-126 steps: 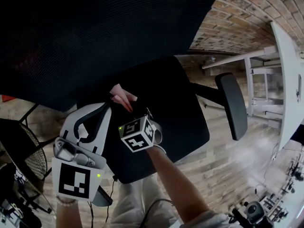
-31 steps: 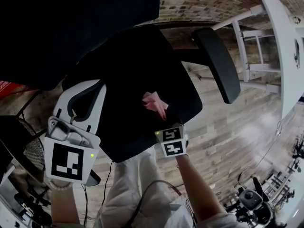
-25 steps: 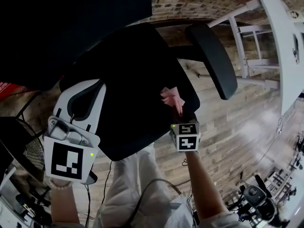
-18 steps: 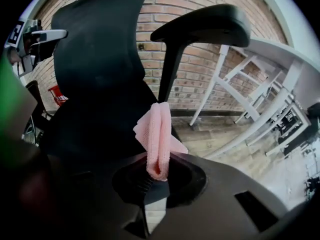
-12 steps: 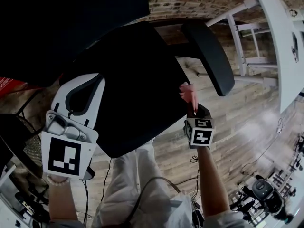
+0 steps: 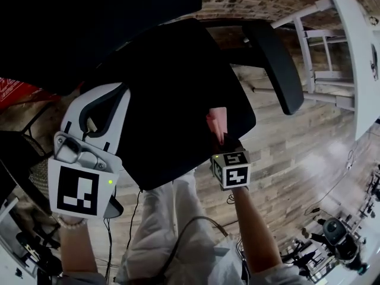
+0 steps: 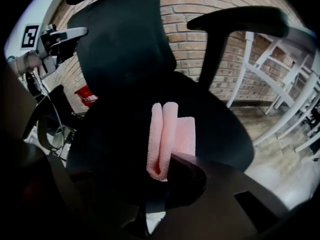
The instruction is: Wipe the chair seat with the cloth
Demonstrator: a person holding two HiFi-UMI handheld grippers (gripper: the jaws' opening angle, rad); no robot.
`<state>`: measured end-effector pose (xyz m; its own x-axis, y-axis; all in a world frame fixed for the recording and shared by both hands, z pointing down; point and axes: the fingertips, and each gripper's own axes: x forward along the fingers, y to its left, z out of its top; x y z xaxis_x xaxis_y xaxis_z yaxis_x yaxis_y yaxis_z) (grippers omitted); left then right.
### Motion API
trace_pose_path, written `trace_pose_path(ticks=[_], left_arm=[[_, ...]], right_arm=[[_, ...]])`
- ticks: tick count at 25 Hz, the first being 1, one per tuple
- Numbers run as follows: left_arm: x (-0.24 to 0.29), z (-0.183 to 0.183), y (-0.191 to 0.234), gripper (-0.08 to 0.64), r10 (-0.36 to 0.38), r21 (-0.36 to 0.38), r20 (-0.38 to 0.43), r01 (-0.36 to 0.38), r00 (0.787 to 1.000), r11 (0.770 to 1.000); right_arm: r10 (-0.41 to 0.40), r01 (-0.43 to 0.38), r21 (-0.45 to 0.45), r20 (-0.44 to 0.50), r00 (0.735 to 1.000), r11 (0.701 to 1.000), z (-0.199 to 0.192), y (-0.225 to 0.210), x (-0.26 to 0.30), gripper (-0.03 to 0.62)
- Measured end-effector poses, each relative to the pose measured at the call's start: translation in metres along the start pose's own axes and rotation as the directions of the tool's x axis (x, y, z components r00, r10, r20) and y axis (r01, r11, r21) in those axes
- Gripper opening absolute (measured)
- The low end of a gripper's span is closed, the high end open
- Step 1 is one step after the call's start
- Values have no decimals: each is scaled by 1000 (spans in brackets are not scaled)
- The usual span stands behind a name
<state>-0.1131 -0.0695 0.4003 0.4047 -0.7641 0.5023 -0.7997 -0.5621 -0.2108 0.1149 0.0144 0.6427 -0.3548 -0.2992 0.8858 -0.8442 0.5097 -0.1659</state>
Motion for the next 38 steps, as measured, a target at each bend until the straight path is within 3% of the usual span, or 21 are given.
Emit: trace_pose_path(ticks=[7, 11, 16, 21, 24, 29, 38], left_arm=[[-18, -7, 7, 18, 43, -34, 10, -43, 999, 999], [-22, -12, 11, 18, 66, -57, 10, -66, 998, 996], [-27, -17, 12, 18, 76, -62, 12, -76, 997, 995], [-28, -19, 8, 18, 78, -66, 14, -77, 997, 995], [-29, -20, 5, 18, 73, -64, 15, -72, 997, 995], [-31, -16, -1, 18, 62, -60, 18, -61, 998, 996], [-18, -6, -21, 18, 23, -40, 21, -22, 1000, 999]], right_arm=[[209, -214, -113, -57, 976, 970, -20, 116, 14, 54], [320, -336, -222, -106, 942, 915, -33, 175, 14, 54], [435, -462, -279, -158, 887, 842, -55, 229, 9, 54], [509, -554, -292, -221, 832, 779, -81, 258, -2, 54], [528, -583, -304, -249, 812, 754, -94, 267, -9, 54], [500, -552, -308, -235, 834, 775, -97, 255, -10, 54], [303, -327, -242, -132, 944, 913, -77, 161, 3, 54]])
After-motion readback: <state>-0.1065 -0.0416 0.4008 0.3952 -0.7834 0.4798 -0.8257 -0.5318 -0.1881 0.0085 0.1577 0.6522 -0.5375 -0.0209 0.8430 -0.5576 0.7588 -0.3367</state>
